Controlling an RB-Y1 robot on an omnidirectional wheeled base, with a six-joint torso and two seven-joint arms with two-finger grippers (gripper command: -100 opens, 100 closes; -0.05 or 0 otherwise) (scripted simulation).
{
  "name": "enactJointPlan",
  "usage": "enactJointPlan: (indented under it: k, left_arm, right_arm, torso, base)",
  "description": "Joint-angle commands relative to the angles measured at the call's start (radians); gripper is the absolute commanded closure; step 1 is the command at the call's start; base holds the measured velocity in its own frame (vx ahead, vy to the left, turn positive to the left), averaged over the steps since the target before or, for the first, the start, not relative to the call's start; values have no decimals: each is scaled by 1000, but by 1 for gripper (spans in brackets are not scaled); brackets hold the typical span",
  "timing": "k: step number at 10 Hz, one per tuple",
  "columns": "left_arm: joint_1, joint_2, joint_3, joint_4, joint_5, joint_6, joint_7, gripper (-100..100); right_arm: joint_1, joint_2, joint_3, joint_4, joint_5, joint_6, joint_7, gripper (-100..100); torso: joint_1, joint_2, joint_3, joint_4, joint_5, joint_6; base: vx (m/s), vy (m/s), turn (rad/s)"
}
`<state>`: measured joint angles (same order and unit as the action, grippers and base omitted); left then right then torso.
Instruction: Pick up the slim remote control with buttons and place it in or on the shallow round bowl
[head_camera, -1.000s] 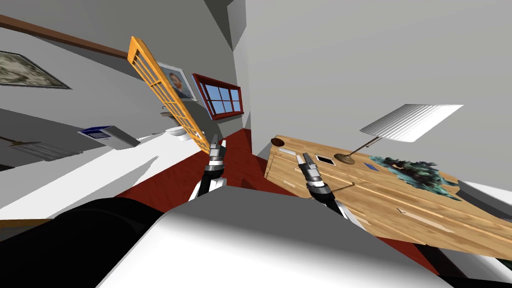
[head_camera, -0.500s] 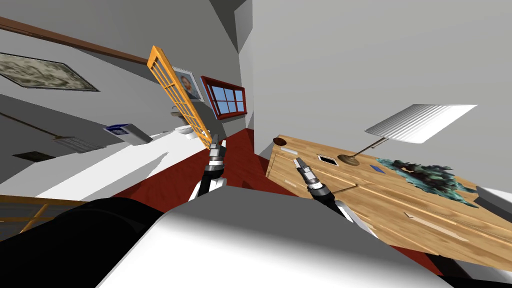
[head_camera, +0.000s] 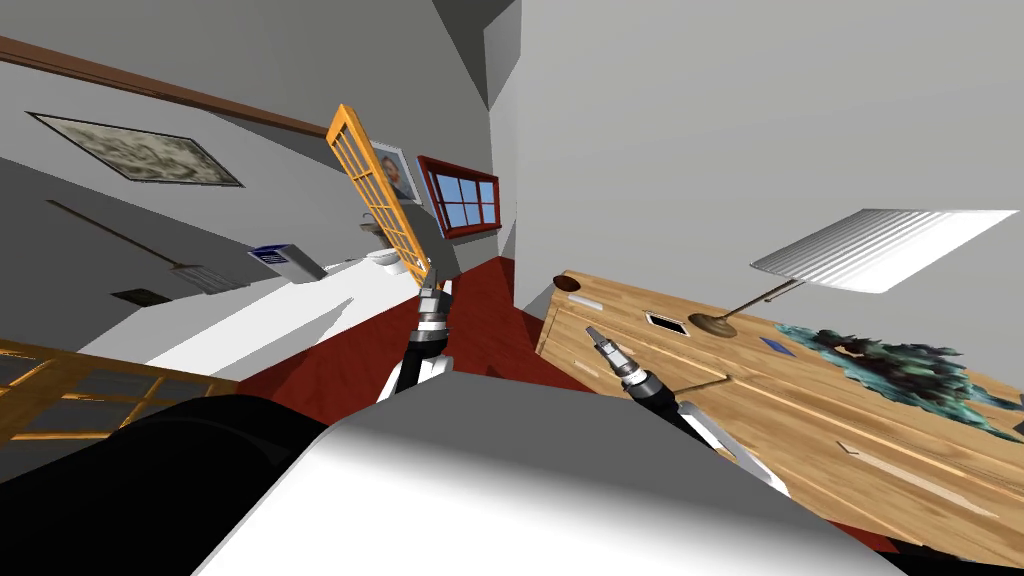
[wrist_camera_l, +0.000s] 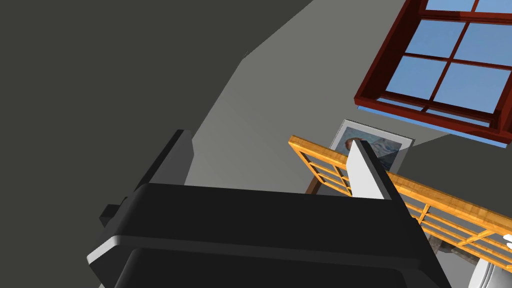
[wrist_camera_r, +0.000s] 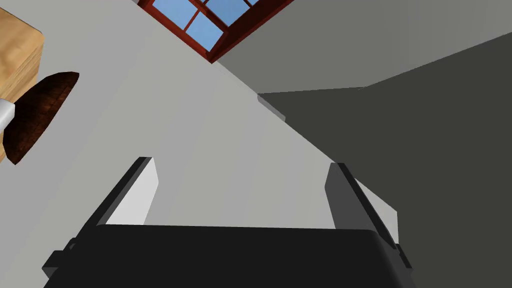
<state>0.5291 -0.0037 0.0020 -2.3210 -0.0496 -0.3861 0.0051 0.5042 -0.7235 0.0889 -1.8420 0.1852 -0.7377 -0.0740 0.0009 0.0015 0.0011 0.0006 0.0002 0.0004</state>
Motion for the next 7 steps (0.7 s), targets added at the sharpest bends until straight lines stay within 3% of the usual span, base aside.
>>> enactJointPlan:
  k: [1,2,5,7]
  left_arm:
    - [0,0,0,0,0,0,0,0]
    - [0,0,0,0,0,0,0,0]
    - [0,0,0,0,0,0,0,0]
    - [0,0,0,0,0,0,0,0]
  right_arm:
    - [0,-50,23,50,41,-15,16,-100]
    - [0,-78,23,54,41,-15,16,-100]
    - [-14,-176,62,151,111,-49,39,-100]
    - [-14,-216,62,170,111,-49,39,-100]
  torso:
    - [0,0,0,0,0,0]
    - [1,0,0,0,0,-1]
    - [0,-1,0,0,0,0]
    - [1,-1,-1,0,0,0]
  base:
    - [-40,45,120]
    - [-32,37,79]
    - [-31,47,115]
    - [-13,34,35]
